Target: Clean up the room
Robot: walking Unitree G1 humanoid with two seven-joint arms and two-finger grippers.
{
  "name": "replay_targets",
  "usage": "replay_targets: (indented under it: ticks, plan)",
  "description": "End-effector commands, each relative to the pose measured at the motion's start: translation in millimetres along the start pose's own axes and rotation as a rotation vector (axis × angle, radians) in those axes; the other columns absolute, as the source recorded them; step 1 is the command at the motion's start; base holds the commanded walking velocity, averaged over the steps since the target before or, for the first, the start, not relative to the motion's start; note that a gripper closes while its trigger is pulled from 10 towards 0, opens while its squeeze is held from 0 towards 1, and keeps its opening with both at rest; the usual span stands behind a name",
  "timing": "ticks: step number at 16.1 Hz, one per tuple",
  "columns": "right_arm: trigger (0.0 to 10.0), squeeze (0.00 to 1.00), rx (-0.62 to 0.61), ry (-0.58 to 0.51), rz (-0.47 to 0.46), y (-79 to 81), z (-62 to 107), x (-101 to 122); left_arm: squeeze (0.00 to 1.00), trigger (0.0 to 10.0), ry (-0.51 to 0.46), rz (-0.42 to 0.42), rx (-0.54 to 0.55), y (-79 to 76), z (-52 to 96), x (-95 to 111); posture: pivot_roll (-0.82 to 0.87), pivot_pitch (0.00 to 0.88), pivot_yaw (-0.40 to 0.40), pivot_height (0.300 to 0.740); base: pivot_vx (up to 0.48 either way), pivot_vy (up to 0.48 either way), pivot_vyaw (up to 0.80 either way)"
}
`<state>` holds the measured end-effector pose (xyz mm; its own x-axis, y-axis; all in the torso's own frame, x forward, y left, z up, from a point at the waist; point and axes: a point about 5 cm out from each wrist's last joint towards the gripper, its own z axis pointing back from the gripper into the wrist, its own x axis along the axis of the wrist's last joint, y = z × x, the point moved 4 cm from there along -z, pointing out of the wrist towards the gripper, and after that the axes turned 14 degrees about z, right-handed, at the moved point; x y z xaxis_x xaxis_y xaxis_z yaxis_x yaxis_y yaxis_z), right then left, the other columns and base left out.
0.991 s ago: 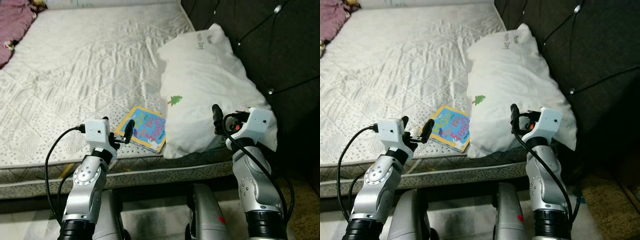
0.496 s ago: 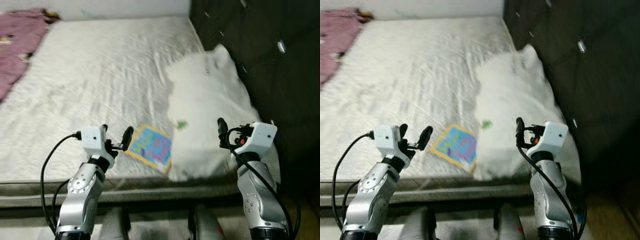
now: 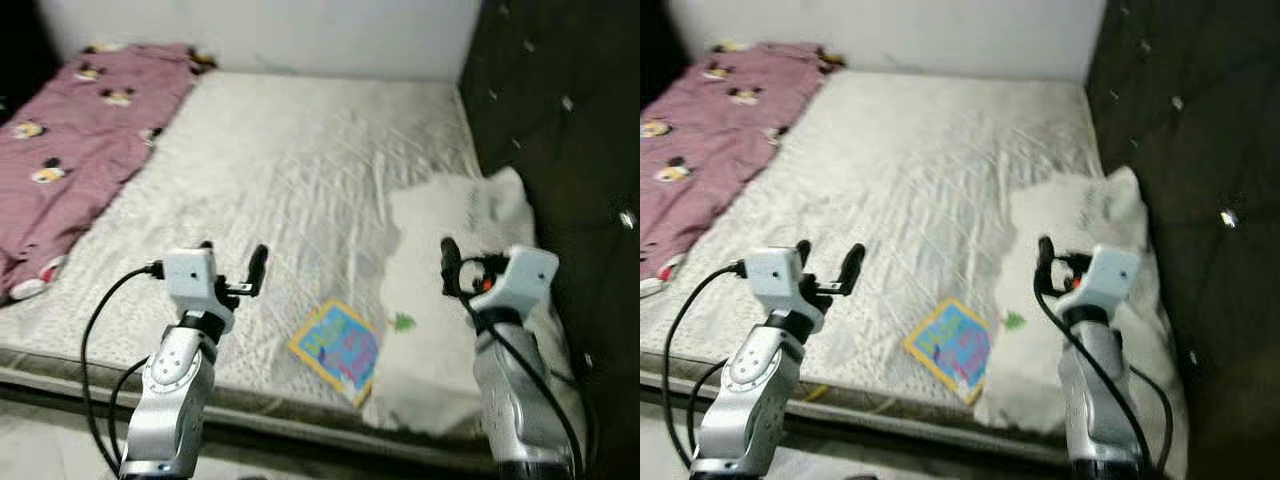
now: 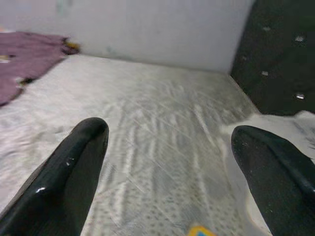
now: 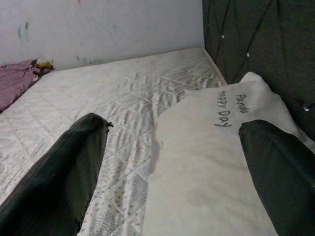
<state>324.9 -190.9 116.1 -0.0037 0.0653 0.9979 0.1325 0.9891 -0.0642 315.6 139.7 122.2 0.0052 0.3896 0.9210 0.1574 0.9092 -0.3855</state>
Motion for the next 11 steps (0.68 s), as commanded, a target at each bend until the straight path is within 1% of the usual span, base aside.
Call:
replay_targets:
  ticks: [1, 2, 3, 4, 7, 10, 11]
  plan:
    - [10.0, 0.00, -0.014, 0.037, 0.007, -1.0, 3.5, -8, 0.00, 10.0, 0.014, 0.020, 0.032, 9.1, 3.4, 0, -0.05, 0.000, 0.031, 0.740, 0.000, 0.000, 0.00]
    - [10.0, 0.00, -0.014, 0.042, 0.004, 0.0, 3.9, -9, 0.00, 10.0, 0.015, 0.017, 0.024, 8.5, 3.4, 0, -0.05, 0.000, 0.030, 0.740, 0.000, 0.000, 0.00]
    - [10.0, 0.00, -0.012, 0.043, 0.007, 1.7, 3.6, -10, 0.00, 10.0, 0.019, 0.036, 0.017, 7.1, 3.4, 0, -0.05, 0.000, 0.028, 0.740, 0.000, 0.000, 0.00]
    - [10.0, 0.00, -0.010, 0.047, 0.008, 2.7, 3.1, -10, 0.00, 10.0, 0.017, 0.038, 0.017, 5.6, 3.7, 0, -0.06, 0.000, 0.026, 0.740, 0.000, 0.000, 0.00]
    - [10.0, 0.00, -0.009, 0.056, 0.007, 2.7, 2.4, -10, 0.00, 10.0, 0.024, 0.067, 0.019, -0.7, 4.1, -3, -0.06, 0.023, 0.020, 0.740, 0.000, 0.000, -0.75]
    - [10.0, 0.00, -0.009, 0.061, 0.014, 2.4, 4.9, -11, 0.00, 10.0, 0.032, 0.081, 0.008, -4.2, 7.7, -4, -0.06, 0.049, 0.014, 0.740, 0.000, 0.000, -0.80]
    - [10.0, 0.00, -0.006, 0.066, 0.017, 3.3, 6.5, -12, 0.00, 10.0, 0.030, 0.085, 0.002, -5.7, 9.5, -5, -0.07, 0.054, 0.014, 0.740, 0.000, 0.000, -0.41]
